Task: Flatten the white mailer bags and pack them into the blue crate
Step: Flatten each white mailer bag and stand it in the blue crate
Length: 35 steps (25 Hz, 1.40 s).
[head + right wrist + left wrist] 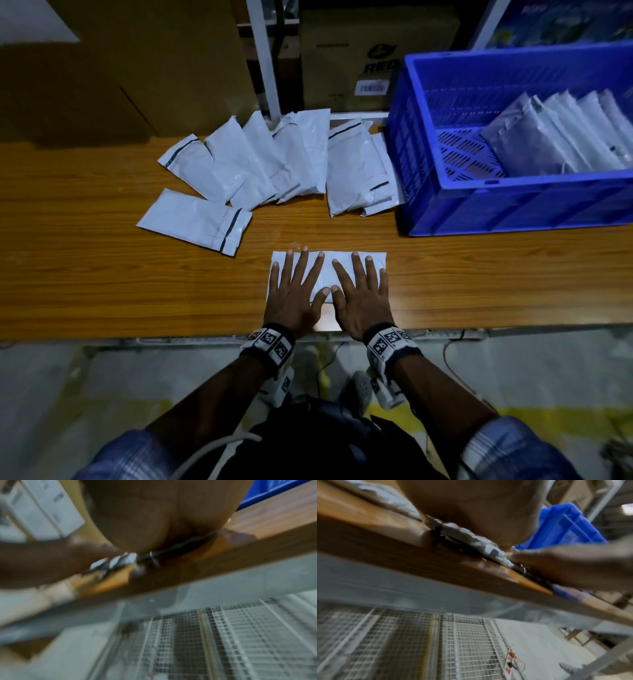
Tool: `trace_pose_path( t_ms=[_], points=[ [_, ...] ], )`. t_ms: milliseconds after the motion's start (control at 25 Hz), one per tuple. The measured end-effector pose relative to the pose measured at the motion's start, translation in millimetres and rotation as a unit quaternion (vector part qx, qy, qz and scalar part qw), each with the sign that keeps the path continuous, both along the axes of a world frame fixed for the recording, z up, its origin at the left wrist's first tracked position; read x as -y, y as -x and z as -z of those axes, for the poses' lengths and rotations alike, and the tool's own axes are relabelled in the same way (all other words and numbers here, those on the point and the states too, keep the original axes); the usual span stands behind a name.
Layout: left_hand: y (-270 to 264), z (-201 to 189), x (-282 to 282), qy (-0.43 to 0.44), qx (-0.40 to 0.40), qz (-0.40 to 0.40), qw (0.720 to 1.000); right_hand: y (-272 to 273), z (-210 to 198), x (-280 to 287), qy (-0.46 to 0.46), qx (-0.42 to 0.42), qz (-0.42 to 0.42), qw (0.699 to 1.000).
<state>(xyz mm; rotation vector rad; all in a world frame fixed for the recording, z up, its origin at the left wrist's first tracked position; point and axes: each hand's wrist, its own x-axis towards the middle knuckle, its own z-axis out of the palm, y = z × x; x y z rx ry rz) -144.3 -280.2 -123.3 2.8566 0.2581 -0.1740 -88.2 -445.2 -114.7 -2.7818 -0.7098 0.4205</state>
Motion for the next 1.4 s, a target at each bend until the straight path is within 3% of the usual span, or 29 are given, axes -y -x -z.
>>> trace_pose_path(
  t_ms=[160,440,600,960,1280,1400],
  points=[
    [4.7,6.0,3.2,-0.002,-0.012,-0.009,1.0,-5.2,-2.2,1.8,-0.009,-0.015,-0.006,1.0],
    [1.5,7.0,4.3,-0.006,-0.023,-0.008,1.0,0.2,3.5,-3.2,-0.004,0.038,-0.048,0.998],
    [2.3,1.4,-6.5,-0.007,-0.05,0.037,0.998,-2.1,3.2,-2.7,0.004,0.026,-0.052,0.998],
    [-11.2,-31.2,-18.7,-0.053,-0.083,0.107,0.989,-19.9,-30.8,-2.3,0.059,-0.123,-0.081,0.987],
    [-36.0,-72.3,-63.9,0.002,-0.127,0.165,0.978,-28.9,-55.9,-34.0,0.073,-0.039,-0.08,0.993],
    [-29.1,-77.2,-75.4,0.01,-0.082,0.153,0.985,-30.9,-77.1,-51.1,0.089,-0.012,-0.081,0.993]
  ],
)
